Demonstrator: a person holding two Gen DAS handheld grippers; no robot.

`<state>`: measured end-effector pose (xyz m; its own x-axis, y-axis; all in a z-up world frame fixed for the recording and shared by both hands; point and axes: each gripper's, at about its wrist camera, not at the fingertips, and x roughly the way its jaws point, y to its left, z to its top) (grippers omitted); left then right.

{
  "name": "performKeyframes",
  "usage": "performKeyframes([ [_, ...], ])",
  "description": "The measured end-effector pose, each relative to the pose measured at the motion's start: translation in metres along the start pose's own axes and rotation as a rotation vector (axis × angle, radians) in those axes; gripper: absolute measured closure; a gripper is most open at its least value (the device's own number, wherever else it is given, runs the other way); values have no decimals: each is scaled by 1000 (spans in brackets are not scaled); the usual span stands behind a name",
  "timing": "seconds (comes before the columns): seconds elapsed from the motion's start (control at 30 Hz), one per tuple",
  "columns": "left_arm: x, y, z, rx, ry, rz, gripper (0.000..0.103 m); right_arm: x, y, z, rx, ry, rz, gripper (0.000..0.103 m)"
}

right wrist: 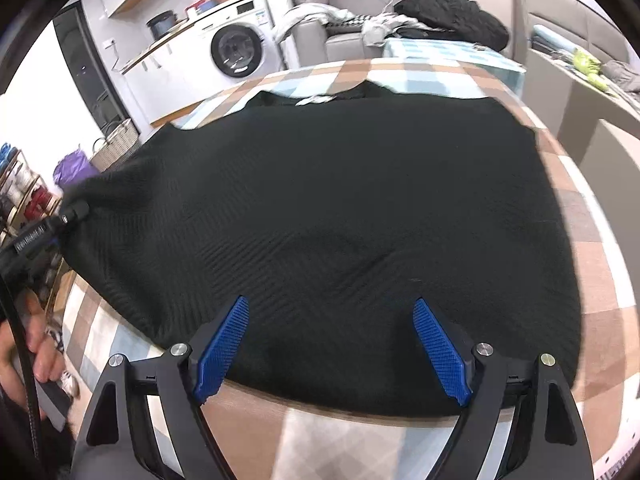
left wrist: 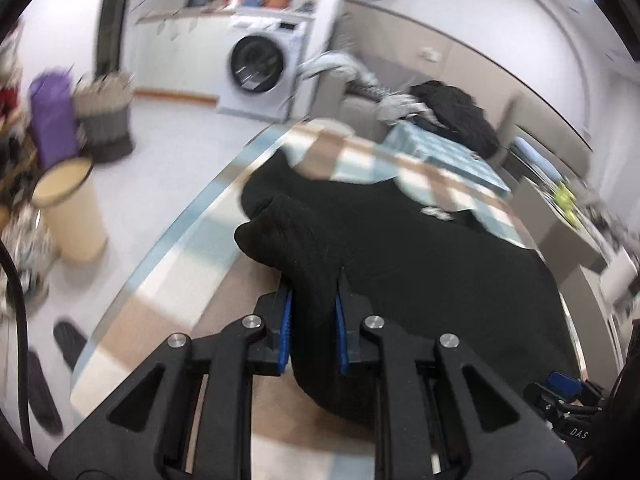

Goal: Fold small clothes
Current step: 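Lift the side edge with the left gripper, fold it over the middle, release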

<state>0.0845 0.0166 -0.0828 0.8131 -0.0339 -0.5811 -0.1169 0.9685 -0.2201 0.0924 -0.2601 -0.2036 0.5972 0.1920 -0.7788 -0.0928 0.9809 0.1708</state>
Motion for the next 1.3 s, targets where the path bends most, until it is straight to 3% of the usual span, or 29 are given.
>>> performKeyframes([
  [0.1,-3,-50,15,122,-48,-66,90,-12,-19,-2,45,-20,-25,17],
  [0.27,-10,-143,15,298,-48,-285,90,-36,-52,-9,125,-51,-95,17],
  [0.4,-3,-198,-19,399,83,-481,87,-56,-79,-17,193,-71,-158,17],
  [0.43,3,-206,-31,410,138,-544,81,-59,-86,-18,207,-74,-175,17],
  [0.47,8,-210,-39,416,181,-570,76,-62,-92,-20,223,-74,-190,17],
  [0.5,13,-213,-48,420,244,-595,64,-64,-99,-21,239,-74,-199,17],
  [0.53,16,-214,-54,420,282,-604,60,-67,-105,-22,256,-76,-202,17],
  [0.6,13,-206,-60,402,284,-612,59,-73,-115,-23,284,-84,-208,17],
  [0.7,6,-187,-55,383,265,-594,49,-80,-121,-19,300,-100,-163,17],
  [0.87,11,-145,-38,311,230,-487,46,-85,-110,-6,306,-134,43,20],
  [0.93,25,-134,-35,287,244,-427,46,-77,-102,-2,297,-109,113,28],
  [1.0,34,-120,-35,290,269,-399,46,-63,-96,-2,290,-53,164,29],
  [1.17,53,-110,-49,306,320,-358,46,-30,-95,-1,288,2,147,29],
  [1.3,60,-102,-52,275,325,-358,46,-12,-91,18,247,-24,169,29],
])
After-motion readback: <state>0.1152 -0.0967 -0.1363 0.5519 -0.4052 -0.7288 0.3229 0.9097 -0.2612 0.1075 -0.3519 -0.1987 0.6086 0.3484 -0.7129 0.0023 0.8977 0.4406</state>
